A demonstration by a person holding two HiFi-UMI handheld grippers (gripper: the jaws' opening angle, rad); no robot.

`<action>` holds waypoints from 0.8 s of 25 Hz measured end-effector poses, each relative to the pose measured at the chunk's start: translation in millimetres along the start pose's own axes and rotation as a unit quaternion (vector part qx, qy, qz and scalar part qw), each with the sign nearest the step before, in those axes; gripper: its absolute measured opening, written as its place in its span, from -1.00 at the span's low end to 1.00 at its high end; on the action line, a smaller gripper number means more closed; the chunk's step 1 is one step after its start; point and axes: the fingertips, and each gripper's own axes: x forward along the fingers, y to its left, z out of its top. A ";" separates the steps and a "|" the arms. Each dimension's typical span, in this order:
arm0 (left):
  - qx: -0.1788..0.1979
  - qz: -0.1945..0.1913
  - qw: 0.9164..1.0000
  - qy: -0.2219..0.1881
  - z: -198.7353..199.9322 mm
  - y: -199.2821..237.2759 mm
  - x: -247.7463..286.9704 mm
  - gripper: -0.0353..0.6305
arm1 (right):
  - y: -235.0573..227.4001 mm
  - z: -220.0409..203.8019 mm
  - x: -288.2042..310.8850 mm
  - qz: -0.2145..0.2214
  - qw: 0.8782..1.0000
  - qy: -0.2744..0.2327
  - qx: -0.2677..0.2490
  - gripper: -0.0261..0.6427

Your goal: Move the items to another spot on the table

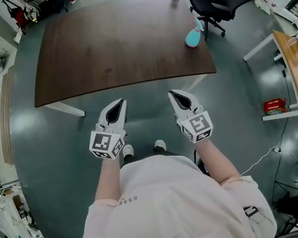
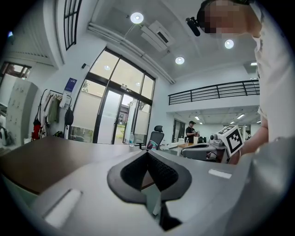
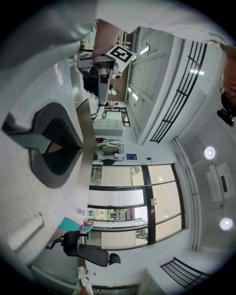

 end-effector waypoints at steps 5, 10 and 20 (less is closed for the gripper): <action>0.003 0.003 1.000 -0.006 14.2 48.0 -44.2 -0.85 | 54.8 16.3 31.2 0.000 1.000 -0.010 -0.002 -0.95; 0.000 0.014 1.000 -0.010 15.3 83.9 -79.6 -0.85 | 104.5 18.6 53.0 0.011 1.000 -0.012 -0.003 -0.95; 0.002 0.019 1.000 -0.016 17.9 116.3 -112.6 -0.85 | 148.2 22.0 76.4 0.020 1.000 -0.016 -0.001 -0.95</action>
